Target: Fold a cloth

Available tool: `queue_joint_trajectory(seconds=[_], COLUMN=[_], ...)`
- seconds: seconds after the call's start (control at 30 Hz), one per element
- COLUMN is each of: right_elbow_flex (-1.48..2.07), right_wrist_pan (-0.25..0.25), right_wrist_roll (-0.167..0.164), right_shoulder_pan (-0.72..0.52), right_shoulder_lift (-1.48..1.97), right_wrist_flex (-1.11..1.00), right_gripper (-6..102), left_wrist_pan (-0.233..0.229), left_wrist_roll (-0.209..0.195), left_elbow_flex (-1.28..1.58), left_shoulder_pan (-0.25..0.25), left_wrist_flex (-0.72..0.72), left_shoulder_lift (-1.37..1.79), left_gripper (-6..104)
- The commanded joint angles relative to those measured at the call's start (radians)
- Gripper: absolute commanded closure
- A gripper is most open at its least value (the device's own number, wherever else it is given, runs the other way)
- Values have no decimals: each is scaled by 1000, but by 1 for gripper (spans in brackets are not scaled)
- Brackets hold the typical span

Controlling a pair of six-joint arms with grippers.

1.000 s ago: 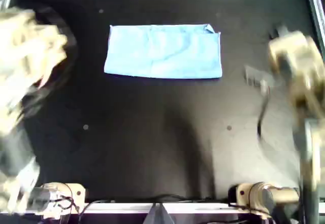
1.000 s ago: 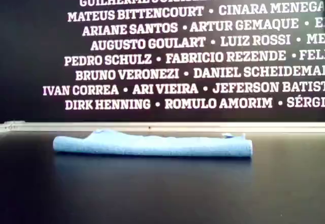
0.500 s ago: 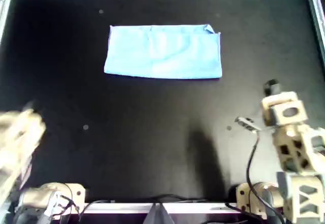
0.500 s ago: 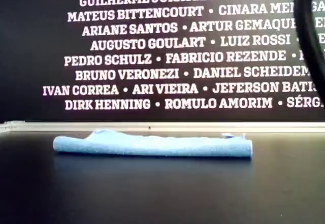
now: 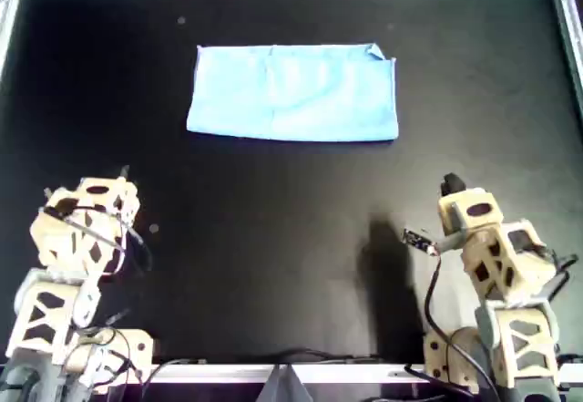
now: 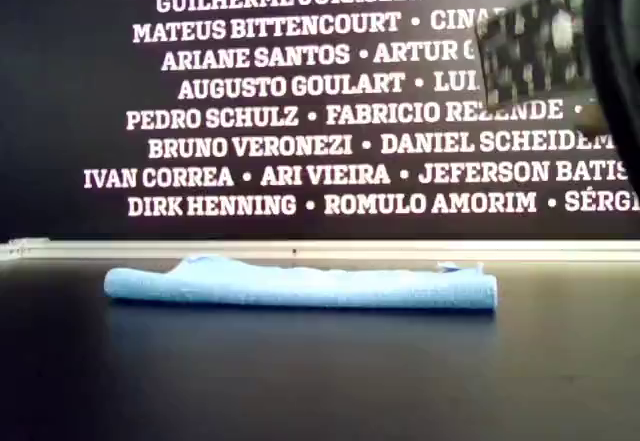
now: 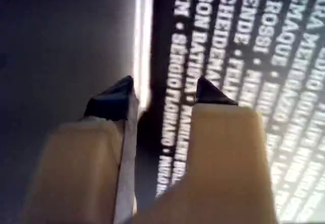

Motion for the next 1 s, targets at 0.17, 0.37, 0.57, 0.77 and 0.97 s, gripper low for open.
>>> queue_joint_trajectory(seconds=[0.17,0.37,0.57,0.77,0.97], right_elbow_flex=[9,-51,-232,-571,-854], right_wrist_pan=[-9,-11,-37,-52,-54], right_wrist_roll=[2,-3,-8,2,3], right_shoulder_pan=[15,15,52,44,52], right_shoulder_lift=[25,-2,-328,-914,-1351], right_wrist_flex=[-26,-26,-32,-66,-67], right_gripper=[47,47,47,38,23], left_wrist_pan=[-3,-5,-6,-5,-5], left_wrist_roll=[-5,-2,-5,-6,6], left_elbow_flex=[3,-63,-360,-531,-597], left_shoulder_pan=[-126,-143,-143,-146,-146], left_wrist_flex=[-54,-57,-57,-57,-57], left_shoulder_lift=[0,-230,-735,-971,-1026], left_gripper=[37,23,10,5,5])
